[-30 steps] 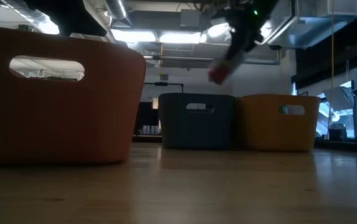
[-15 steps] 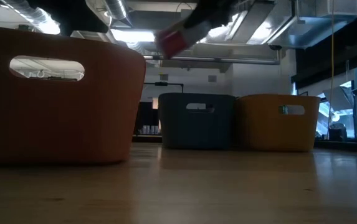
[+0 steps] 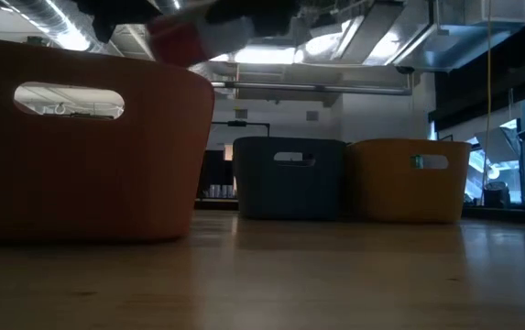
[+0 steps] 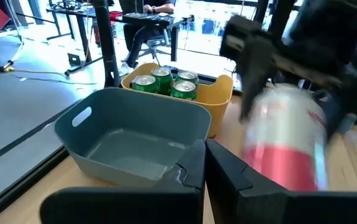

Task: Sort soda cans
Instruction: Put the pink-white soda can into the orange bin

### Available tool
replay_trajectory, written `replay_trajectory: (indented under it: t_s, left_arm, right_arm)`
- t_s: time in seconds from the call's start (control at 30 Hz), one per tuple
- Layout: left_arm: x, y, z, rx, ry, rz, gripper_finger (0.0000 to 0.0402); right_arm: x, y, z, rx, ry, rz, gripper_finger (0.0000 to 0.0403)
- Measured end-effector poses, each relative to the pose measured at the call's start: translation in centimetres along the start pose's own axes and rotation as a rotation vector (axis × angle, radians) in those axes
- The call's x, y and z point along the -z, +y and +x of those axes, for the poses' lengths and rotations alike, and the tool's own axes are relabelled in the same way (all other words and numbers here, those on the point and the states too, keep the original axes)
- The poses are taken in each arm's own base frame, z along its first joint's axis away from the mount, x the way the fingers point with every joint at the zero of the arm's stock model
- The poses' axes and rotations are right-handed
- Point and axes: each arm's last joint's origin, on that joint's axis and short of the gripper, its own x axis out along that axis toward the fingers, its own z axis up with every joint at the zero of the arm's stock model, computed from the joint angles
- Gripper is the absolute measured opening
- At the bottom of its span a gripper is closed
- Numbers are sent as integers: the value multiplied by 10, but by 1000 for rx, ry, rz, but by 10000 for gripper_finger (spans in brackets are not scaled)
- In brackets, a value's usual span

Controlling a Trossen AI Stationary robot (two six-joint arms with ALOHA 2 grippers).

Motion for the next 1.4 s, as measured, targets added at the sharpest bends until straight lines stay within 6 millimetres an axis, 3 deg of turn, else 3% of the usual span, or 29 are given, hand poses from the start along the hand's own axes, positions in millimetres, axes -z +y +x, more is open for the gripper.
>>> replay_trajectory:
  t_s: [0.13, 0.37, 0.63, 0.73, 0.97, 1.1, 1.23, 1.4]
  left_arm:
    - [3, -3, 5, 1, 21, 17, 1]
    - [22, -7, 18, -13, 98, 63, 1]
    - [28, -8, 22, -18, 124, 81, 0]
    - [25, -7, 18, -8, 115, 120, 1]
    - [-7, 0, -8, 32, -46, 83, 1]
    - [-9, 1, -13, 74, -67, 47, 1]
    - [2, -7, -1, 176, -72, 31, 1]
    - [6, -9, 3, 175, -53, 41, 1]
  right_arm:
    - [-1, 9, 9, -38, -50, -11, 287]
    - [-9, 8, 7, -24, -122, -7, 287]
    - [-12, 7, 7, -19, -158, -3, 287]
    - [-11, 7, 7, -10, -151, -4, 287]
    - [-6, 7, 7, -2, -97, -3, 287]
    - [-6, 8, 10, 3, -109, 1, 287]
    - [-5, 10, 20, 4, -141, 3, 287]
    - [-2, 12, 25, -3, -134, 1, 287]
